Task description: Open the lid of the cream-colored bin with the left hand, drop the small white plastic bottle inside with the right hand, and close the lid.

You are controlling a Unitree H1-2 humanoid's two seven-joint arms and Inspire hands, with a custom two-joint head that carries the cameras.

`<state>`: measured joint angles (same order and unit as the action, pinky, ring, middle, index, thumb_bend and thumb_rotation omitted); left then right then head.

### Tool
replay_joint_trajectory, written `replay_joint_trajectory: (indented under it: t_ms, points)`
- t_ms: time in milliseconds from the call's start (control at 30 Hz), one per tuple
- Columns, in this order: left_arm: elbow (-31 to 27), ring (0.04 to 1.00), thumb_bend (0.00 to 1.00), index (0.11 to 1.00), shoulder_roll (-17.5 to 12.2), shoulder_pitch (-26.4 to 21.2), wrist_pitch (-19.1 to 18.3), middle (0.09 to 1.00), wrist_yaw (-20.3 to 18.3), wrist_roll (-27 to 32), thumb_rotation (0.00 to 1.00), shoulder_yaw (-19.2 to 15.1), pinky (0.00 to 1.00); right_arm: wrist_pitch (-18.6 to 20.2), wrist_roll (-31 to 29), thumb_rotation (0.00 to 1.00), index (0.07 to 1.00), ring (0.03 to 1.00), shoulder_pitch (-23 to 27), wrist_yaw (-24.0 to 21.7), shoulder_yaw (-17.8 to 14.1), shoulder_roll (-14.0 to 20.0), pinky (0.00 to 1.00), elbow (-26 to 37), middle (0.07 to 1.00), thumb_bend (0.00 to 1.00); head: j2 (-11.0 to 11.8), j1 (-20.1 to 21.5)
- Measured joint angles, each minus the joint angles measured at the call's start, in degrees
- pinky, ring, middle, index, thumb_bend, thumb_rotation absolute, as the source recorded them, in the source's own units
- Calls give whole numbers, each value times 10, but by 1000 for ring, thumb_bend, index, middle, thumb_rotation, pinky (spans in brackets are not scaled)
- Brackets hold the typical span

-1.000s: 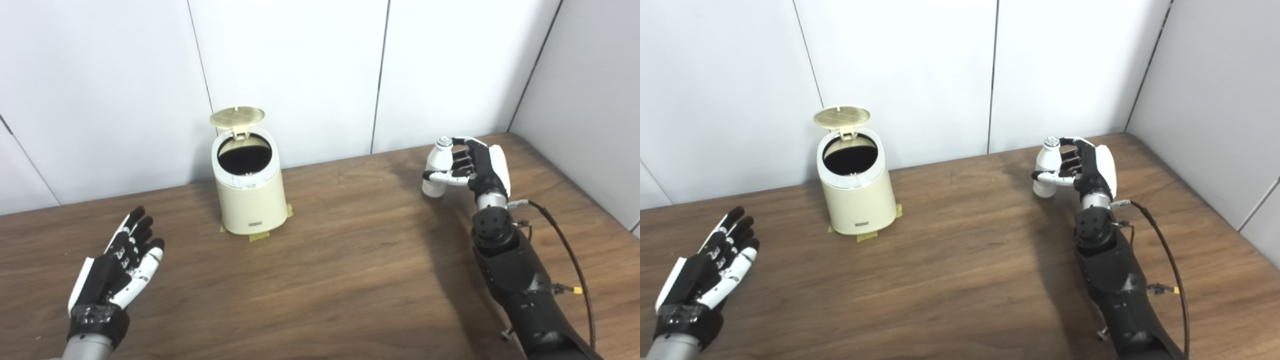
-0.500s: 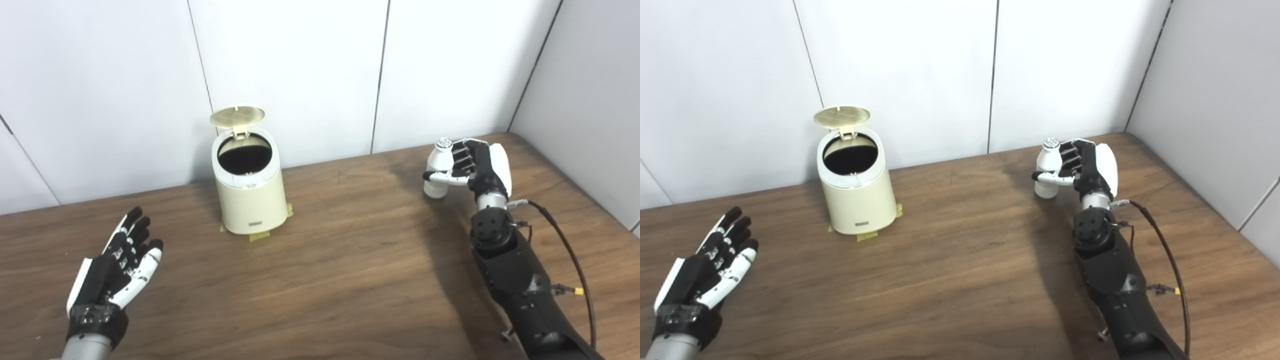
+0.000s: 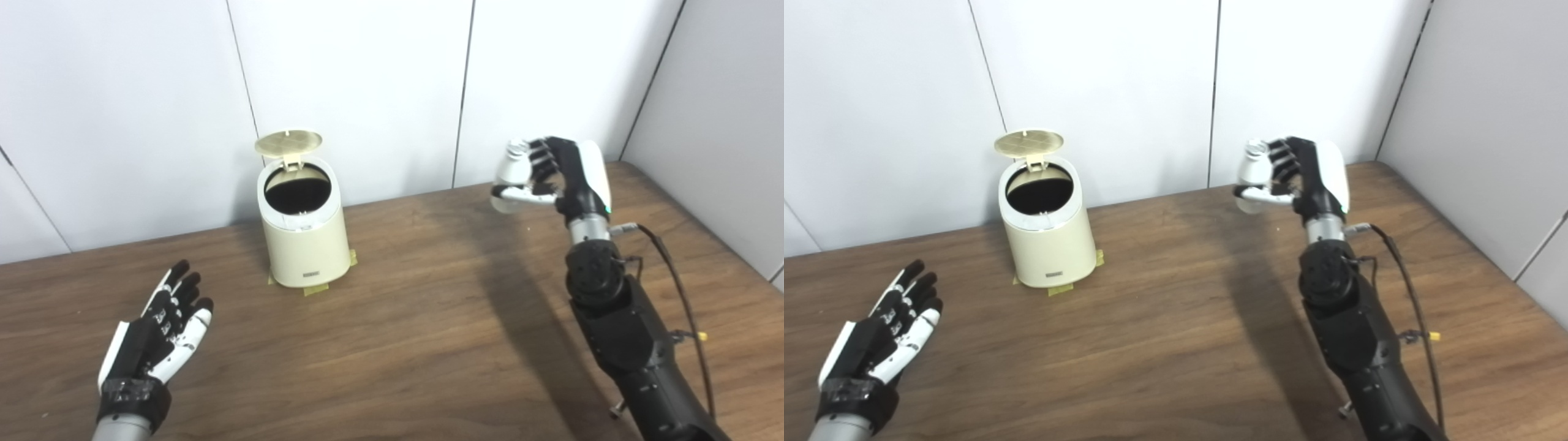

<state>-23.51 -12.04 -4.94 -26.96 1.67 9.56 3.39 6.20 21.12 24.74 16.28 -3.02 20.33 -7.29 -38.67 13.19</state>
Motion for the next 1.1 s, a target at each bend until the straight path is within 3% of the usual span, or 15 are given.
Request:
replay_joint_trajectory:
  t_ms: [133, 367, 733, 1100]
  points:
    - [0, 954, 302, 999, 1, 2, 0, 935, 5, -4, 303, 2, 994, 8, -2, 1, 487, 459, 16, -25, 13, -26, 408, 41, 477, 532, 1, -16]
    - [-2, 940, 328, 987, 16, 10, 0, 921, 9, -15, 329, 11, 990, 66, 20, 0, 486, 442, 58, -61, 56, -86, 386, 108, 477, 532, 4, -49]
    - [-2, 944, 312, 986, 24, 14, 0, 914, 5, -44, 362, 16, 1000, 59, 31, 0, 486, 434, 106, -81, 101, -136, 366, 87, 475, 532, 10, -81]
    - [0, 932, 350, 974, 43, 16, 0, 912, -3, -79, 446, 19, 1000, 5, 31, 0, 484, 426, 139, -80, 119, -174, 354, 23, 477, 533, 15, -109]
